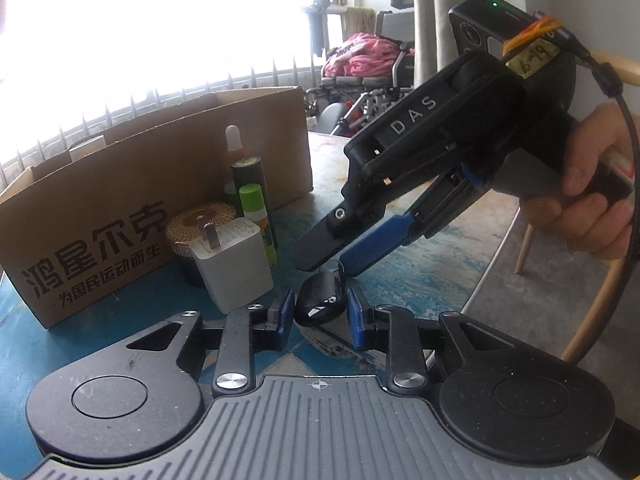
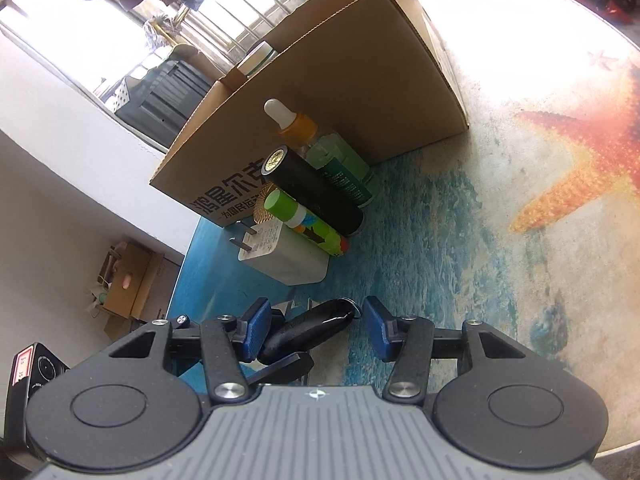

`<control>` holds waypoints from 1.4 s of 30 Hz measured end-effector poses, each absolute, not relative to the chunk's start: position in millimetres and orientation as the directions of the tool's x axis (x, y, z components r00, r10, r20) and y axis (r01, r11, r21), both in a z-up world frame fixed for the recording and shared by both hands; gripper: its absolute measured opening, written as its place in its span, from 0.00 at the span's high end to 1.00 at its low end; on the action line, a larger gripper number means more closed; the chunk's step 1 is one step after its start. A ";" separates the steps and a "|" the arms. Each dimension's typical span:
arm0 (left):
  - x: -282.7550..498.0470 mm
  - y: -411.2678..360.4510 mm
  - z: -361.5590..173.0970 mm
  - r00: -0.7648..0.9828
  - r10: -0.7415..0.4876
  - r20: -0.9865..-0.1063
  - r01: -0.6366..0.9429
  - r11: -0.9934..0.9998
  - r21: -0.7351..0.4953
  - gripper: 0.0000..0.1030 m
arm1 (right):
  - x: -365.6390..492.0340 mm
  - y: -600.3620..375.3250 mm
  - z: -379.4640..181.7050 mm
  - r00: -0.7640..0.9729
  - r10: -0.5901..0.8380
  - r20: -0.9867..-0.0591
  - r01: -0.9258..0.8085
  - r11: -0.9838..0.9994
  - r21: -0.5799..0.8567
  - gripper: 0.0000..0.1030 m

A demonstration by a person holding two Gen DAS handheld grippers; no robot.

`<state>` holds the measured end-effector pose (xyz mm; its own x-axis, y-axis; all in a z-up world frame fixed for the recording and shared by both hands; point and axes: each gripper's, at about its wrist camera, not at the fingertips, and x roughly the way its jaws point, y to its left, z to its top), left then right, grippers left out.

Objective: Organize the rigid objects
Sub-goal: 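Close the right gripper on the black oval case and lift it, then carry the black case into the box and open the right gripper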

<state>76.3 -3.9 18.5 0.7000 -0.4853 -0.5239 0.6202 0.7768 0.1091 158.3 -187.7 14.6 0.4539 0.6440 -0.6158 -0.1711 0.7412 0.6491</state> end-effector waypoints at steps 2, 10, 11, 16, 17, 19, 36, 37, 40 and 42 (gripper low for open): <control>72.4 -0.9 17.3 0.696 -0.488 -0.526 0.621 0.778 0.099 0.74 | 158.1 -188.8 13.2 0.455 0.648 -0.611 -0.142 0.730 0.668 0.50; 88.0 31.0 11.1 0.621 -0.586 -0.520 0.534 0.802 -0.266 0.74 | 153.7 -193.0 0.2 0.393 0.728 -0.562 -0.059 0.630 0.774 0.50; 88.8 33.2 10.6 0.619 -0.592 -0.516 0.528 0.800 -0.285 0.74 | 154.7 -193.1 -1.5 0.384 0.735 -0.558 -0.048 0.620 0.783 0.51; 82.8 23.4 11.0 0.617 -0.593 -0.517 0.578 0.788 -0.213 0.74 | 155.4 -184.0 0.1 0.399 0.705 -0.587 -0.047 0.655 0.754 0.60; 82.1 21.2 11.1 0.613 -0.597 -0.517 0.587 0.783 -0.208 0.74 | 156.0 -180.7 1.8 0.400 0.696 -0.596 -0.052 0.667 0.743 0.60; 80.5 15.3 12.6 0.630 -0.582 -0.514 0.590 0.789 -0.170 0.75 | 157.7 -173.8 4.6 0.407 0.677 -0.613 -0.056 0.689 0.723 0.65; 82.7 21.3 103.7 0.734 -0.551 -0.396 0.624 0.777 0.076 0.75 | 150.2 -165.7 74.6 0.517 0.709 -0.479 -0.220 0.652 0.726 0.83; 92.0 23.7 117.8 0.743 -0.543 -0.391 0.622 0.777 0.102 0.75 | 155.8 -163.5 89.2 0.523 0.720 -0.456 -0.252 0.641 0.725 0.83; 130.1 26.9 149.9 0.762 -0.491 -0.422 0.610 0.763 0.214 0.75 | 184.8 -155.2 124.3 0.524 0.745 -0.412 -0.315 0.619 0.719 0.83; 160.1 22.8 161.3 0.775 -0.428 -0.466 0.600 0.729 0.329 0.75 | 215.3 -142.9 142.8 0.519 0.748 -0.413 -0.341 0.625 0.703 0.83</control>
<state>160.1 22.8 161.3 0.7747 -0.4278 -0.4658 0.6003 0.7291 0.3287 215.3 -142.9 142.8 0.5195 0.7479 -0.4132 -0.3405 0.6247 0.7027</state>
